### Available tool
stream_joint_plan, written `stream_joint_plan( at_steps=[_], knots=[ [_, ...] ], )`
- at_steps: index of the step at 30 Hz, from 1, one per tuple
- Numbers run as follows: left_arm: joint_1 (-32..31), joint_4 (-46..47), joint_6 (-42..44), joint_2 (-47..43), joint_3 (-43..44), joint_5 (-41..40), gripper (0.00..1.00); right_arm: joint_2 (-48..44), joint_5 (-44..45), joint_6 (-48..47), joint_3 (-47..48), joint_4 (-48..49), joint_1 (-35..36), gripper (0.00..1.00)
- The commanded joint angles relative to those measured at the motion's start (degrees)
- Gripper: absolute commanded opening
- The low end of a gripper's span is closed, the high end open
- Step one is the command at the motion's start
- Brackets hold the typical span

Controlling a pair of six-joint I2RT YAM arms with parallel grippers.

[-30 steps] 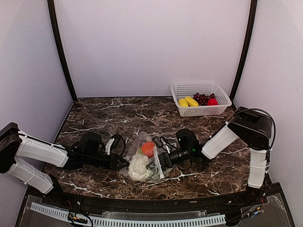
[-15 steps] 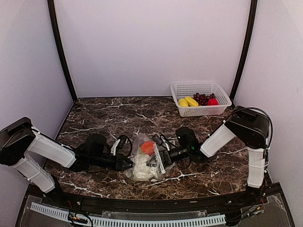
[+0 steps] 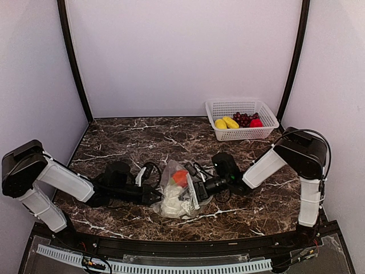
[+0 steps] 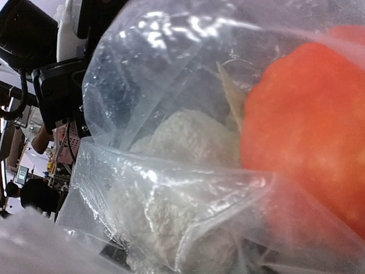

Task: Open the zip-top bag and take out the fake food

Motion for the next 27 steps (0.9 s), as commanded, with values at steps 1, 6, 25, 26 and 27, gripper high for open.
stream_joint_plan(
  at_steps=[1,6,25,26,27],
  knots=[
    [-0.38,2.63,0.05,-1.31,1.29,-5.79,0.01,-3.78,-4.44,-1.78,-1.44,1.03,1.67,0.41],
    [-0.25,-1.57,1.02,-5.82,0.01,-9.33,0.01,-7.45,-3.83,-0.5,-5.96,3.68,-0.67,0.35],
    [5.01,-17.42,1.16,-18.56,-3.69,-22.78,0.01,-15.86,1.06,-9.31,-7.68,-13.39,-6.25,0.29],
    [5.27,-17.34,0.96,-18.34,-3.75,-22.64,0.01,-15.89,1.41,-9.68,-7.6,-14.39,-6.44,0.28],
    [5.38,-16.81,0.87,-18.17,-3.89,-22.4,0.01,-15.79,1.46,-9.73,-7.61,-14.8,-6.65,0.28]
  ],
)
